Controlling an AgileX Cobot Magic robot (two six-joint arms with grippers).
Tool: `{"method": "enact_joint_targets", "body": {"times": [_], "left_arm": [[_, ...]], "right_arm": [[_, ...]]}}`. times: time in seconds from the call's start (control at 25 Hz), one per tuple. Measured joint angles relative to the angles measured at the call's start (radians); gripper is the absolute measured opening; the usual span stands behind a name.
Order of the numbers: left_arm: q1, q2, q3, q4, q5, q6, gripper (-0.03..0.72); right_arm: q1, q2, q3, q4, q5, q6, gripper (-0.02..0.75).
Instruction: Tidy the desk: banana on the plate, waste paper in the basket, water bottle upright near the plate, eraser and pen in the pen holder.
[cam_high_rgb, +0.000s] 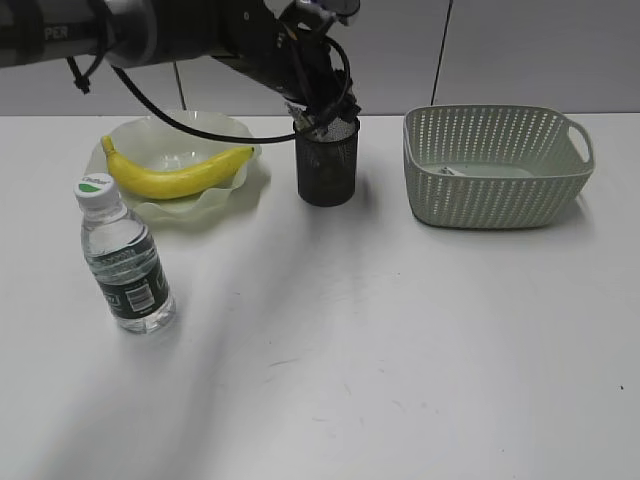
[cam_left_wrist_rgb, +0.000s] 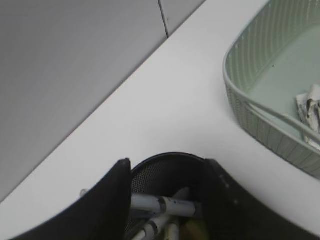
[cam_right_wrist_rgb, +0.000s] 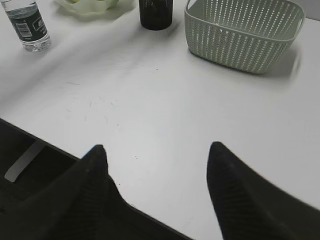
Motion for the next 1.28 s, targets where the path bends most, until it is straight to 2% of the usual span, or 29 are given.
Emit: {"method": "enact_joint_targets", "body": {"times": [0.28,0.64,0.96,1.12,1.28], "left_arm": [[0.0,-0.127,0.0,0.006,0.084,0.0,0.347],[0.025,-0.383,0.0,0.007,0.398,-0.019,0.347],[0.139,-0.566,0.0,0.02,0.771,-0.176,0.347],[0.214,-0.657,0.02,0.076,0.797,-0.296,0.347],[0.267,-0.804,0.137,0.092,0.797,-0.328,0.347]], "right_arm": [[0.0,0.0,0.0,0.0,0.0,0.0,0.496],[0.0,0.0,0.0,0.0,0.0,0.0,0.496],[0.0,0.0,0.0,0.0,0.0,0.0,0.496],[0.0,0.0,0.0,0.0,0.0,0.0,0.496],[0.0,0.0,0.0,0.0,0.0,0.0,0.496]]}}
